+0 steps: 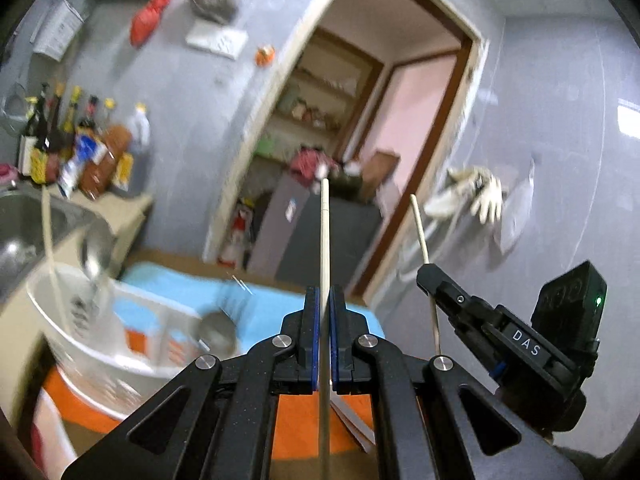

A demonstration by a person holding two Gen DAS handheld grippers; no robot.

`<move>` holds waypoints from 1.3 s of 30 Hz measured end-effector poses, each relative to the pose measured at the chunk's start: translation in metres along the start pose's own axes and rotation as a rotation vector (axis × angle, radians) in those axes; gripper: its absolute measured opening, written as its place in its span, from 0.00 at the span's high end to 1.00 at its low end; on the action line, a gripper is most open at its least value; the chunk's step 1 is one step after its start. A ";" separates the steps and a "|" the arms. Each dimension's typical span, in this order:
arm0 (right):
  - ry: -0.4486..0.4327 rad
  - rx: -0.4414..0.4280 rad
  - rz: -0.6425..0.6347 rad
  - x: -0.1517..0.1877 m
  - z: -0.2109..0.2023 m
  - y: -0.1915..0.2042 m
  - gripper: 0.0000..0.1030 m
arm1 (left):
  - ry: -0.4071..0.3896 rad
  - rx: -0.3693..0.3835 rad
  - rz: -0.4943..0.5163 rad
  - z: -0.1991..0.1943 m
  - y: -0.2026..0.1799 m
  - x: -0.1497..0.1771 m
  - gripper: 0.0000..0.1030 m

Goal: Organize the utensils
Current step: 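Carry both chopsticks up and lower them into the white caddy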

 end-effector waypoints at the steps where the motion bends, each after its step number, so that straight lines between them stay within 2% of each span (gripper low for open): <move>1: -0.017 -0.013 0.000 -0.002 0.004 0.008 0.97 | -0.022 -0.006 -0.007 -0.004 0.012 -0.009 0.98; 7: -0.151 -0.109 0.030 -0.010 0.046 0.053 0.97 | -0.130 -0.057 -0.056 -0.018 0.086 -0.044 0.98; 10: -0.211 -0.122 0.069 -0.009 0.056 0.062 0.97 | -0.188 -0.084 -0.116 -0.025 0.126 -0.054 0.98; 12: -0.240 -0.123 0.067 -0.004 0.066 0.069 0.97 | -0.219 -0.116 -0.145 -0.026 0.149 -0.057 0.98; 15: -0.276 -0.119 0.047 0.007 0.077 0.075 0.97 | -0.262 -0.125 -0.186 -0.031 0.177 -0.059 0.98; 21: -0.345 -0.078 -0.077 0.028 0.088 0.084 0.97 | -0.326 -0.137 -0.201 -0.031 0.201 -0.055 0.98; 25: -0.369 -0.066 -0.118 0.038 0.096 0.082 0.97 | -0.348 -0.143 -0.172 -0.032 0.197 -0.049 0.98; 28: -0.369 -0.070 -0.125 0.045 0.099 0.080 0.97 | -0.349 -0.159 -0.134 -0.030 0.193 -0.042 0.98; 31: -0.363 -0.064 -0.136 0.052 0.103 0.080 0.97 | -0.355 -0.207 -0.098 -0.031 0.193 -0.034 0.98; 39: -0.344 -0.053 -0.167 0.064 0.112 0.079 0.97 | -0.375 -0.238 -0.060 -0.027 0.195 -0.021 0.98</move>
Point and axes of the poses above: each gripper's, at about its wrist camera, not at the fingertips, and z roughly the way its jaws point, y to its left, x to its underside, the point moved 4 cm from there along z, roughly the way its jaws point, and after that the axes turned 6 degrees about z, right-handed, at the moved point
